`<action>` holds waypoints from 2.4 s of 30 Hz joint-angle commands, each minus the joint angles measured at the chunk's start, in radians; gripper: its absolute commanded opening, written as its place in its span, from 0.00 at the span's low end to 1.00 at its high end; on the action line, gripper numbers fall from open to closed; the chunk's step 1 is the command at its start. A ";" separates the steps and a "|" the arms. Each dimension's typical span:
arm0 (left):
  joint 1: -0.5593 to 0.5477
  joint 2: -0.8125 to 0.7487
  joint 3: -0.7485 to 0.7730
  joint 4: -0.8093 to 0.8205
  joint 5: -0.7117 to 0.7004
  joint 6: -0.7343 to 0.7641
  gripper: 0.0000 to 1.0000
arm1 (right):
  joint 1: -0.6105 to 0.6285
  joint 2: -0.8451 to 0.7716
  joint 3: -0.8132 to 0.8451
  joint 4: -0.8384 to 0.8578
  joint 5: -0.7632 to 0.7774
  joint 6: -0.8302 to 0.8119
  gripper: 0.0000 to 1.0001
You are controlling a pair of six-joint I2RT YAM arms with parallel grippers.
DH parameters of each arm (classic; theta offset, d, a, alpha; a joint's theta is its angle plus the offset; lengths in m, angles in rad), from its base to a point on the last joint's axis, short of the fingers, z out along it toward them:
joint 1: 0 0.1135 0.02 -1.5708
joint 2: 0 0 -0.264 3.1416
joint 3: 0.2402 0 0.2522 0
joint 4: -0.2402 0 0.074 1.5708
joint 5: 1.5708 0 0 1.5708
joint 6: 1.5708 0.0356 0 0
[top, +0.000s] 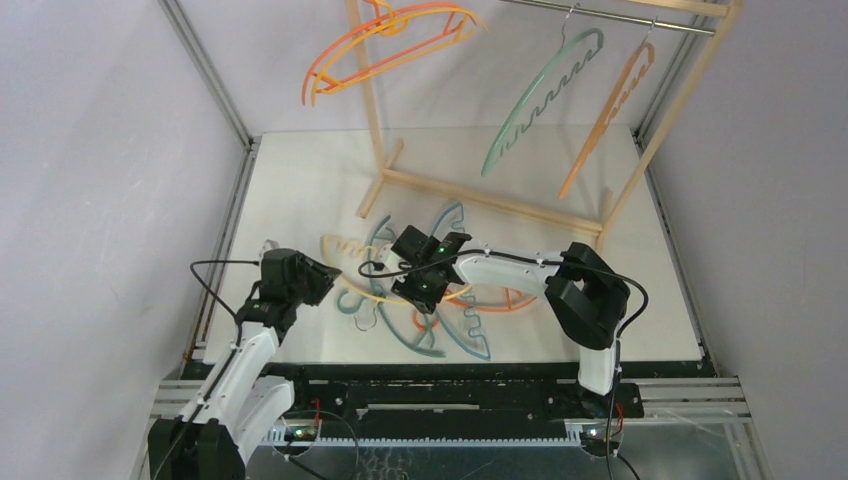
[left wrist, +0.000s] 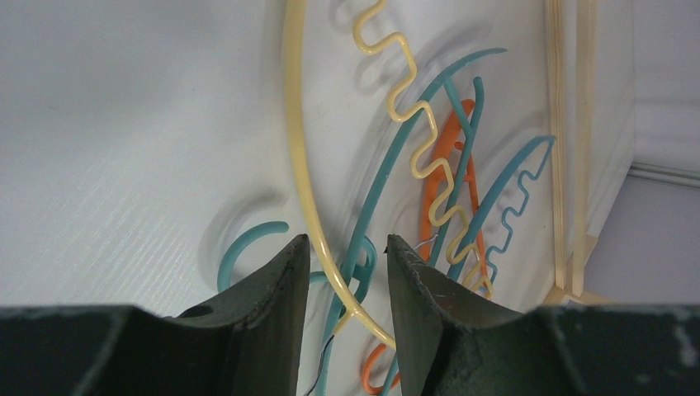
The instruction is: Organize the hangers
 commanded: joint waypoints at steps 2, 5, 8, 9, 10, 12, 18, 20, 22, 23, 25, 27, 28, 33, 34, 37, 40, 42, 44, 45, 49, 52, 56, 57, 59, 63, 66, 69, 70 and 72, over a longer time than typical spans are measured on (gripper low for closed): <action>0.007 0.004 -0.005 0.039 0.019 -0.009 0.44 | -0.004 0.012 0.010 0.030 -0.003 0.010 0.48; 0.006 0.006 -0.001 0.037 0.017 -0.003 0.44 | -0.008 0.026 0.015 0.024 -0.007 0.019 0.44; 0.007 0.006 -0.007 0.041 0.016 -0.004 0.44 | -0.006 0.031 0.008 0.018 0.008 0.022 0.39; 0.006 0.007 -0.010 0.044 0.016 -0.006 0.44 | -0.006 0.031 0.007 0.017 0.008 0.019 0.37; 0.006 0.008 -0.012 0.049 0.018 -0.009 0.44 | -0.006 0.031 0.007 0.015 0.011 0.021 0.33; 0.007 0.012 -0.013 0.057 0.021 -0.012 0.44 | -0.006 0.028 0.009 0.013 0.021 0.020 0.26; 0.008 0.014 0.011 0.050 0.015 -0.001 0.44 | -0.019 -0.005 0.036 -0.017 -0.003 0.010 0.04; 0.009 0.005 0.026 0.037 0.013 0.006 0.44 | -0.020 -0.025 0.055 -0.039 -0.026 0.008 0.01; 0.008 -0.003 0.041 0.021 0.011 0.016 0.44 | -0.023 -0.058 0.071 -0.058 -0.067 0.021 0.01; 0.007 -0.009 0.048 0.014 0.007 0.021 0.44 | -0.025 -0.071 0.076 -0.066 -0.099 0.035 0.01; 0.008 -0.016 0.055 0.004 -0.002 0.029 0.44 | -0.024 -0.087 0.073 -0.063 -0.142 0.057 0.02; 0.008 -0.020 0.054 0.004 -0.008 0.026 0.44 | -0.015 -0.084 0.060 -0.055 -0.125 0.063 0.08; 0.008 -0.021 0.053 0.005 -0.009 0.021 0.44 | -0.011 -0.074 0.060 -0.056 -0.111 0.059 0.12; 0.009 -0.029 0.051 0.007 -0.004 0.016 0.44 | 0.002 -0.028 0.064 -0.047 -0.067 0.060 0.27; 0.009 -0.034 0.050 0.003 -0.006 0.017 0.44 | 0.004 -0.019 0.067 -0.044 -0.059 0.061 0.28; 0.009 -0.044 0.042 0.001 -0.006 0.014 0.44 | 0.006 0.004 0.075 -0.036 -0.020 0.068 0.37; 0.008 -0.048 0.033 0.001 -0.003 0.011 0.44 | 0.004 0.027 0.081 -0.033 -0.001 0.069 0.41; 0.010 -0.046 0.029 0.001 0.000 0.010 0.44 | 0.004 0.038 0.082 -0.030 0.000 0.071 0.42; 0.009 -0.046 0.024 0.002 0.003 0.011 0.44 | 0.006 0.051 0.079 -0.027 0.001 0.077 0.44; 0.010 -0.046 0.023 0.003 0.002 0.010 0.44 | 0.005 0.057 0.075 -0.027 0.002 0.077 0.44; 0.009 -0.047 0.012 0.008 0.004 0.008 0.44 | 0.009 0.066 0.062 -0.021 -0.002 0.081 0.41; 0.009 -0.048 0.005 0.014 0.004 0.004 0.44 | 0.007 0.066 0.069 -0.029 -0.025 0.080 0.28; 0.011 -0.045 0.007 0.019 0.004 0.007 0.44 | -0.002 0.045 0.088 -0.061 -0.082 0.070 0.09; 0.011 -0.041 0.011 0.019 0.004 0.008 0.44 | -0.007 0.035 0.097 -0.071 -0.101 0.066 0.08; 0.012 -0.034 0.021 0.019 0.002 0.015 0.44 | -0.013 -0.008 0.115 -0.082 -0.140 0.063 0.05; 0.014 -0.022 0.040 0.021 -0.009 0.024 0.44 | -0.037 -0.080 0.180 -0.136 -0.254 0.067 0.01; 0.014 -0.013 0.056 0.024 -0.018 0.027 0.44 | -0.064 -0.131 0.221 -0.180 -0.340 0.076 0.00; 0.016 0.001 0.074 0.027 -0.025 0.038 0.44 | -0.100 -0.178 0.236 -0.238 -0.392 0.088 0.00; 0.014 0.006 0.079 0.027 -0.026 0.041 0.44 | -0.113 -0.198 0.226 -0.249 -0.408 0.091 0.00; 0.015 0.015 0.087 0.027 -0.028 0.045 0.44 | -0.139 -0.253 0.195 -0.258 -0.436 0.101 0.00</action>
